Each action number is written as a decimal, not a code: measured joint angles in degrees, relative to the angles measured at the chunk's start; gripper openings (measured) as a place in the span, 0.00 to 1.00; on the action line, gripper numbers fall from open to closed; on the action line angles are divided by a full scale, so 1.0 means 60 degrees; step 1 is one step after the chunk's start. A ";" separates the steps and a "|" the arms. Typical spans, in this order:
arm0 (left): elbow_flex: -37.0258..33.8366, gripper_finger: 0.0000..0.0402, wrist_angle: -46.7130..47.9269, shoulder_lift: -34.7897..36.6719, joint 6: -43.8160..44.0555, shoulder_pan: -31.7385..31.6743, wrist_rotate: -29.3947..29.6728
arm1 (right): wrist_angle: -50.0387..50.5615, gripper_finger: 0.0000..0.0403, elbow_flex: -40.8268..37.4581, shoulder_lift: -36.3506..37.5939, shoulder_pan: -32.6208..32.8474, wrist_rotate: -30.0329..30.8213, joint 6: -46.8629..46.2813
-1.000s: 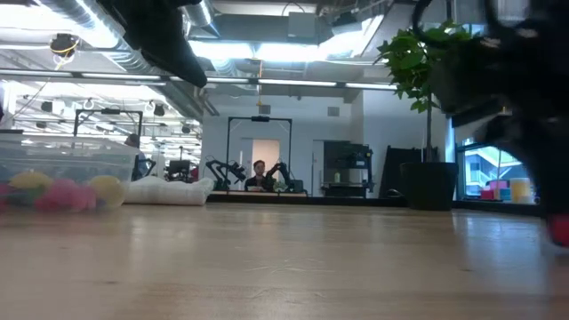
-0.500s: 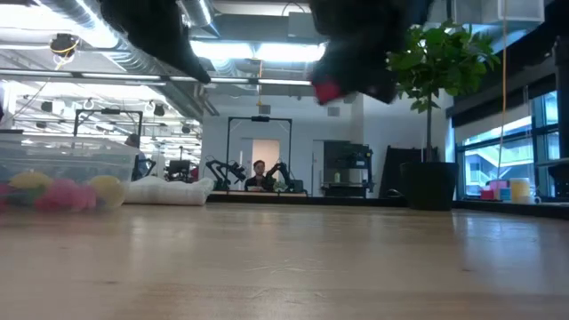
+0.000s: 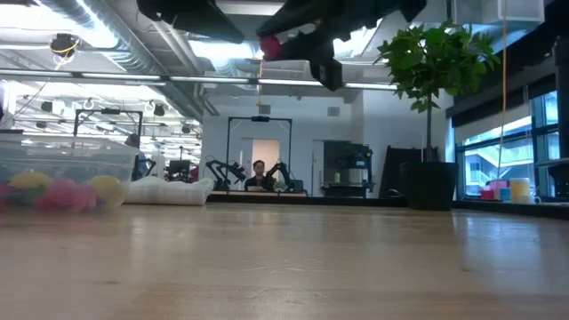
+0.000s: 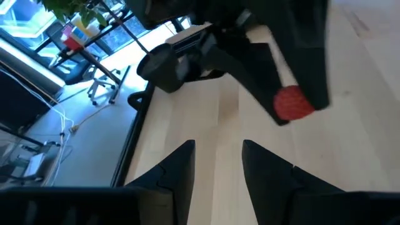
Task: Pick and placing Produce into tupperware
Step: Put the red raspberry into the transparent bin
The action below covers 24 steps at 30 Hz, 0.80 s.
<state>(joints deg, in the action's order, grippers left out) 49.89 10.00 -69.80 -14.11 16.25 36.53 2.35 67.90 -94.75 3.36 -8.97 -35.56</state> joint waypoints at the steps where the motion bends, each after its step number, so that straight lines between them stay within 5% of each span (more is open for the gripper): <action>1: 0.0000 0.31 -0.0003 -0.0003 0.0003 0.0000 -0.0003 | 0.0032 0.28 0.0000 0.0065 -0.0071 -0.0094 0.0113; 10: 0.0000 0.32 -0.0138 -0.0003 0.1308 0.0029 -0.0036 | -0.0329 0.29 0.0007 0.0600 -0.0636 -0.0342 0.0932; 24: 0.0000 0.50 -0.0135 -0.0003 0.1319 -0.0036 0.0024 | -0.0983 0.29 0.0007 0.0629 -0.1024 -0.0777 0.0432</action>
<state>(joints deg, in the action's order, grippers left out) 49.89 9.19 -69.82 -6.20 16.03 36.68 -3.55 67.94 -90.98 -2.79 -13.63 -32.97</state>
